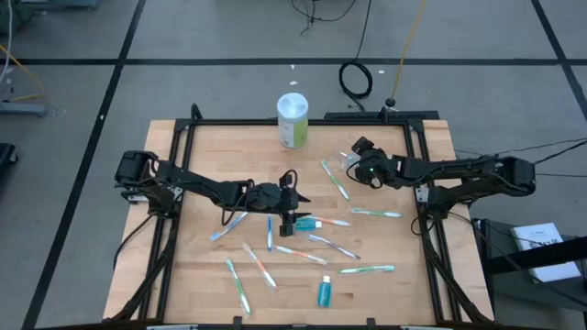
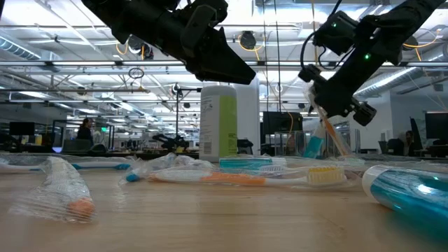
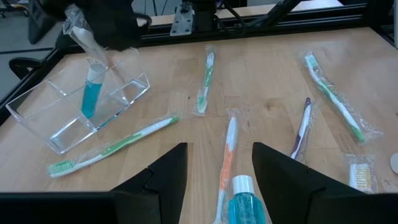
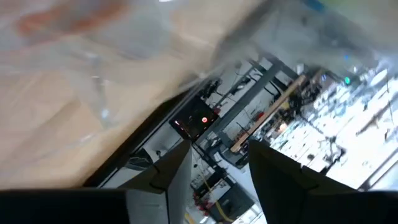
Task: Pick & Place toothbrushing station
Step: Put the purple toothbrush into the transparent organizer
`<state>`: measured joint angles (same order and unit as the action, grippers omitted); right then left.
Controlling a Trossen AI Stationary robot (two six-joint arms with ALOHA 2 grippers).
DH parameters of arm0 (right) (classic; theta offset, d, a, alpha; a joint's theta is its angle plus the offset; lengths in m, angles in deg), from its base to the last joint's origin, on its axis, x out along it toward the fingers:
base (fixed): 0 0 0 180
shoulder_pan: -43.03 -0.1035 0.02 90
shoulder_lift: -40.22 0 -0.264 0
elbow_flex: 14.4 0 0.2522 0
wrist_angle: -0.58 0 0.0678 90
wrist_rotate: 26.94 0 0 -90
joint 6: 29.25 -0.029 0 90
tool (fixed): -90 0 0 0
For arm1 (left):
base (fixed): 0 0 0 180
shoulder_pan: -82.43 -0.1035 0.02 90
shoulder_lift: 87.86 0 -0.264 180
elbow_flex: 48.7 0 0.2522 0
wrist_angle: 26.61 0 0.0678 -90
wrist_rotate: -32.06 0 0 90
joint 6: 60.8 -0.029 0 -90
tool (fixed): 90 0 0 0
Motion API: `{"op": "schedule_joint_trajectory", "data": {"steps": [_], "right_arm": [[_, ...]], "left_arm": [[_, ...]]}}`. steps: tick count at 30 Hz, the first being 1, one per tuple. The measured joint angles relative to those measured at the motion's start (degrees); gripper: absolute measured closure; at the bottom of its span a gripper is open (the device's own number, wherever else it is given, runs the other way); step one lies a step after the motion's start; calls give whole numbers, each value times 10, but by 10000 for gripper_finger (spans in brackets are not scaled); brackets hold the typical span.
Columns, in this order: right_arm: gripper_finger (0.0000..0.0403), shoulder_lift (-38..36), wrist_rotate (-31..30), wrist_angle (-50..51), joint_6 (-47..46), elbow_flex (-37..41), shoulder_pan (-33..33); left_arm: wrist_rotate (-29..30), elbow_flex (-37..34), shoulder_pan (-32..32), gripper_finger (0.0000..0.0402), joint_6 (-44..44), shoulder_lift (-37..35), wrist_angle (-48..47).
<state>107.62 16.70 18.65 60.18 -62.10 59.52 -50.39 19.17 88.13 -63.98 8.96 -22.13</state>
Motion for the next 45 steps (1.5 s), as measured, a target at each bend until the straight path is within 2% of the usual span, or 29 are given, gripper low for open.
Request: {"op": "schedule_joint_trajectory", "data": {"steps": [7, 12, 17, 19, 24, 26, 31, 35, 40, 45], "right_arm": [[259, -65, -13, 7, -101, 0, 0], [259, -102, -85, 7, -198, 0, 0], [259, -133, -160, 5, -366, 0, -6], [259, -144, -166, 1, -411, 0, -22], [259, -164, -159, 2, -457, -15, -53], [259, -175, -118, 4, -491, -20, -58], [259, -204, 38, -4, -570, -23, -68], [259, -219, 137, -62, -637, -23, -84], [259, -223, 341, -153, -746, -23, -106], [259, -215, 523, -154, -863, -12, -141]], "left_arm": [[0, 0, 0, 215, 2, 0, 0], [0, 0, 0, 215, 3, 0, 0], [0, 0, 0, 215, 4, 0, 0], [-1, 0, 0, 215, 4, 0, 0], [0, 0, 0, 215, 5, 0, 8], [0, 0, 0, 215, 7, 0, 13], [0, 0, 0, 215, 22, 0, 13], [0, 0, 0, 215, 22, 0, 13], [-31, 0, 0, 215, 57, 0, -1], [-41, 0, 2, 215, 89, 0, -51]]}}
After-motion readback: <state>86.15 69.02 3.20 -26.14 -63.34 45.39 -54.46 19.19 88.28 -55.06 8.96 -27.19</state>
